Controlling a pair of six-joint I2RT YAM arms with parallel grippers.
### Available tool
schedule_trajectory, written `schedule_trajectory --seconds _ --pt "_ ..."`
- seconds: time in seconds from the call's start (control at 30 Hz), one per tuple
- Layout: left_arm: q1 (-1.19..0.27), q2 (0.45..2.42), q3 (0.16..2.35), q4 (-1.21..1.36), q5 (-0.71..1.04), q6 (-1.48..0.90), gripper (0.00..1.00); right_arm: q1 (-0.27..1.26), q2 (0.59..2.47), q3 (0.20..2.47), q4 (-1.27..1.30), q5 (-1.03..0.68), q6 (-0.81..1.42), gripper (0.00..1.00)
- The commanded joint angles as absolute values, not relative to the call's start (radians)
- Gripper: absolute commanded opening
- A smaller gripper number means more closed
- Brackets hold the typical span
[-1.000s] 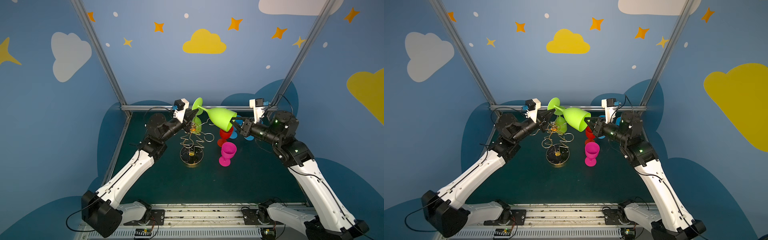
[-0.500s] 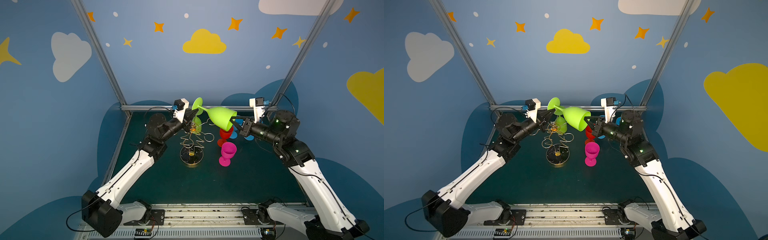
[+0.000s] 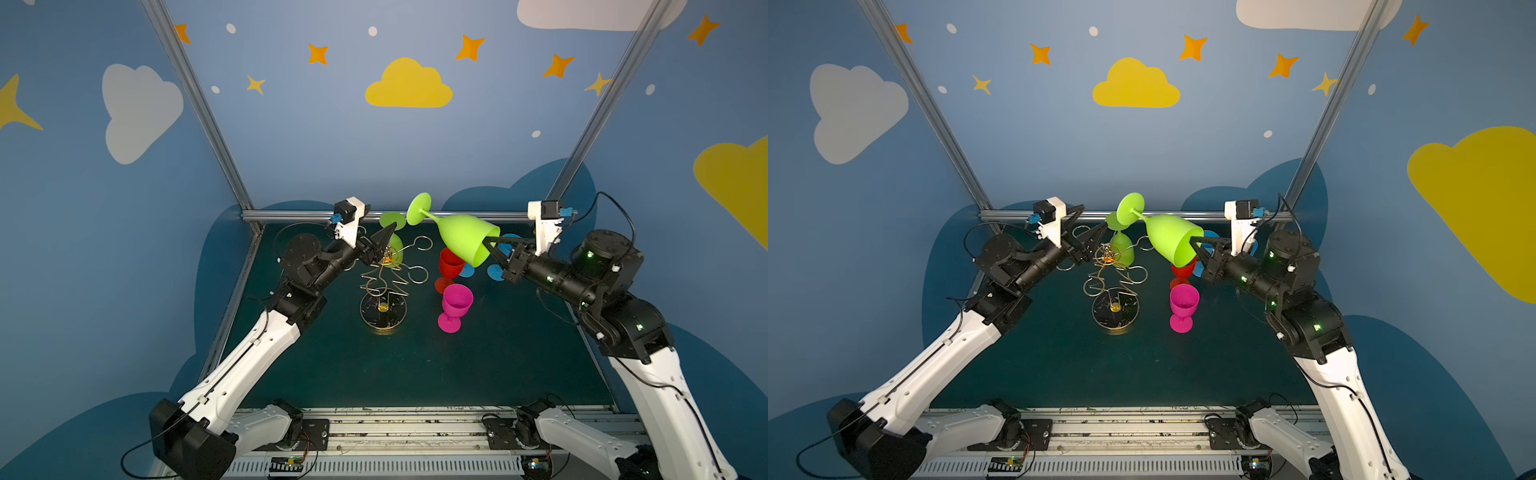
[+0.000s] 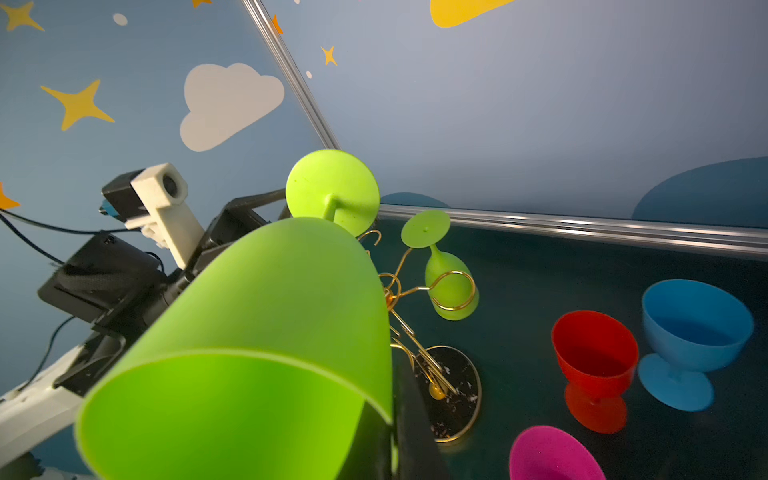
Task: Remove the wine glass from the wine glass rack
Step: 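Lower the lime glass beside the magenta glass and stand it upright with the right gripper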
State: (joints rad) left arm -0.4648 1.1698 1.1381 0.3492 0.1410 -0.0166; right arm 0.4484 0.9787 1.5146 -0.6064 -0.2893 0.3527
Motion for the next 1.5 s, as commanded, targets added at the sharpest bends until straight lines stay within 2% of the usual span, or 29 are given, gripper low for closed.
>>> schedule_trajectory --seconds 0.0,0.13,0.3,0.5,0.77,1.03,1.47 --pt "-0.409 1.145 1.137 0.33 0.043 -0.075 0.8 0.449 0.933 1.59 -0.819 -0.262 0.255 0.0" --pt "-0.297 1.148 1.161 0.273 0.059 -0.197 0.83 0.453 0.898 1.63 -1.036 -0.36 0.177 0.0" --pt "-0.166 1.17 1.207 0.203 0.117 -0.338 0.85 0.459 0.833 1.574 -1.275 -0.445 0.148 0.0" --pt "-0.077 1.212 1.252 0.147 0.198 -0.442 0.85 0.47 0.813 1.443 -1.421 -0.361 0.198 0.0" --pt "-0.038 1.31 1.402 -0.034 0.355 -0.441 0.85 0.591 0.882 1.28 -1.362 -0.105 0.336 0.0" --pt "-0.035 1.371 1.498 -0.131 0.379 -0.391 0.85 0.73 1.02 1.199 -1.247 0.101 0.486 0.0" --pt "-0.035 1.503 1.7 -0.392 0.407 -0.292 0.83 0.774 1.216 1.169 -1.089 0.148 0.523 0.0"
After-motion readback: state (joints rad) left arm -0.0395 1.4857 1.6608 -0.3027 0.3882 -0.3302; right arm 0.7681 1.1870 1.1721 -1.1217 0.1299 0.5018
